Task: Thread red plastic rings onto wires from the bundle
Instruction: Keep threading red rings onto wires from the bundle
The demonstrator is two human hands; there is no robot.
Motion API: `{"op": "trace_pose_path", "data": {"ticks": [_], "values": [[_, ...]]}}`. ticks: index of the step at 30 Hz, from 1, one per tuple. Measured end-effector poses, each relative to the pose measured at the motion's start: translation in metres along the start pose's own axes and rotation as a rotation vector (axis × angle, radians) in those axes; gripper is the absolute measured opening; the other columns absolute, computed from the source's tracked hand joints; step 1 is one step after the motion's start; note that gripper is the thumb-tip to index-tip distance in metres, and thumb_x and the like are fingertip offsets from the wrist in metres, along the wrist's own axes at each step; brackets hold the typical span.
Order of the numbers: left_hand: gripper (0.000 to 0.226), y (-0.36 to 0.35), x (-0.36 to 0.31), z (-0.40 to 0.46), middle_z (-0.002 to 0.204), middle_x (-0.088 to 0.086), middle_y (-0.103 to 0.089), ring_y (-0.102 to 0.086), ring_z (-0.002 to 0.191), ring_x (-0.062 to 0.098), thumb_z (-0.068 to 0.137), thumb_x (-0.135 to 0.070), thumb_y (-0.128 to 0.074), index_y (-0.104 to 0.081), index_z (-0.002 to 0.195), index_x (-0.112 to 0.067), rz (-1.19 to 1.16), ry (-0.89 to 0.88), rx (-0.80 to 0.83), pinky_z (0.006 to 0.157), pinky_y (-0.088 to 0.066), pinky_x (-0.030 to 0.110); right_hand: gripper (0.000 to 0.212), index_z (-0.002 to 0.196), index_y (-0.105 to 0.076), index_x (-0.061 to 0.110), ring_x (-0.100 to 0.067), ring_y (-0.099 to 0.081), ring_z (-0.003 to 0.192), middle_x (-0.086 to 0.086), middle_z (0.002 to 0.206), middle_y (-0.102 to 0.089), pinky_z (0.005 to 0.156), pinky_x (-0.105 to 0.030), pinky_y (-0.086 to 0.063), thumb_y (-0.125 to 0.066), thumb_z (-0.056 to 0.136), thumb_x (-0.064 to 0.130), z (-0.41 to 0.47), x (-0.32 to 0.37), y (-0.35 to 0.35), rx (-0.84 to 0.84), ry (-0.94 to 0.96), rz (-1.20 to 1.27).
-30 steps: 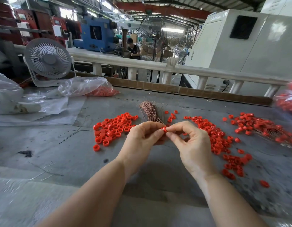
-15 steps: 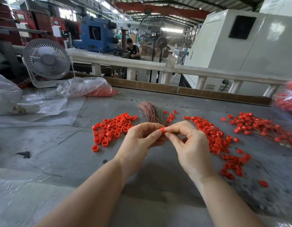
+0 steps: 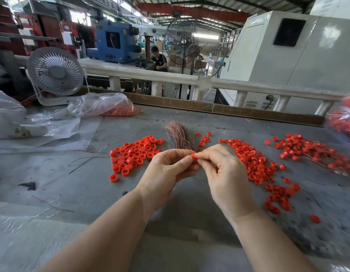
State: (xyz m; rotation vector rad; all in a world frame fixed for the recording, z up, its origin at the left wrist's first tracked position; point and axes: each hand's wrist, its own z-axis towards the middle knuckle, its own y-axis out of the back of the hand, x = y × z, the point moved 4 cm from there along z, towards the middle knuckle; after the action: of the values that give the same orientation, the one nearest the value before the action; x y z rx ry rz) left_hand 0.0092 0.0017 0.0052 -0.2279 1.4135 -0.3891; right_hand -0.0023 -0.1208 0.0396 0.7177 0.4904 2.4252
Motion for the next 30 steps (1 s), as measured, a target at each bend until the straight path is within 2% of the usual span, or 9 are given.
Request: {"op": "trace_pose_path", "data": {"ticks": [4, 14, 19, 24, 30], "values": [[0.015, 0.0005, 0.0009, -0.0001, 0.069, 0.005, -0.07, -0.066, 0.062, 0.008, 0.088, 0.003, -0.052, -0.065, 0.089, -0.003, 0.006, 0.002, -0.007, 0.061, -0.053, 0.017, 0.01, 0.08, -0.07, 0.004, -0.026, -0.061, 0.075, -0.005, 0.078, -0.064, 0.068, -0.04, -0.052, -0.061, 0.079, 0.004, -0.0012, 0.0019, -0.0009, 0.016, 0.008, -0.03], [0.013, 0.0005, 0.0001, 0.0001, 0.07, 0.003, -0.071, -0.066, 0.065, 0.008, 0.087, 0.002, -0.055, -0.066, 0.088, -0.005, 0.082, -0.061, -0.025, 0.062, -0.052, 0.016, 0.009, 0.078, -0.07, 0.006, -0.018, -0.056, 0.07, -0.001, 0.074, -0.061, 0.065, -0.028, -0.045, -0.061, 0.079, 0.008, -0.0017, -0.0005, -0.0026, -0.016, -0.058, 0.024], [0.013, 0.0006, -0.0007, 0.0, 0.07, 0.002, -0.071, -0.066, 0.065, 0.008, 0.086, 0.002, -0.056, -0.066, 0.089, -0.005, 0.112, -0.092, -0.033, 0.063, -0.052, 0.016, 0.01, 0.077, -0.069, 0.006, -0.018, -0.056, 0.07, -0.001, 0.073, -0.06, 0.065, -0.028, -0.044, -0.06, 0.079, 0.008, -0.0019, -0.0003, -0.0038, -0.022, -0.061, 0.021], [0.013, -0.0004, -0.0018, -0.0008, 0.073, 0.003, -0.071, -0.067, 0.068, 0.01, 0.086, 0.001, -0.057, -0.067, 0.089, -0.006, 0.111, -0.091, -0.023, 0.065, -0.053, 0.018, 0.01, 0.078, -0.069, 0.009, -0.008, -0.054, 0.07, 0.007, 0.075, -0.059, 0.065, -0.019, -0.043, -0.06, 0.079, 0.01, -0.0024, -0.0043, -0.0031, -0.036, -0.115, 0.106], [0.013, -0.0023, -0.0054, -0.0027, 0.074, 0.002, -0.072, -0.068, 0.071, 0.011, 0.085, 0.003, -0.057, -0.065, 0.092, -0.003, 0.149, -0.134, -0.023, 0.069, -0.055, 0.019, 0.009, 0.077, -0.069, 0.009, -0.007, -0.051, 0.068, 0.008, 0.074, -0.058, 0.064, -0.02, -0.042, -0.061, 0.078, 0.01, -0.0029, -0.0049, -0.003, -0.052, -0.117, 0.092]]}}
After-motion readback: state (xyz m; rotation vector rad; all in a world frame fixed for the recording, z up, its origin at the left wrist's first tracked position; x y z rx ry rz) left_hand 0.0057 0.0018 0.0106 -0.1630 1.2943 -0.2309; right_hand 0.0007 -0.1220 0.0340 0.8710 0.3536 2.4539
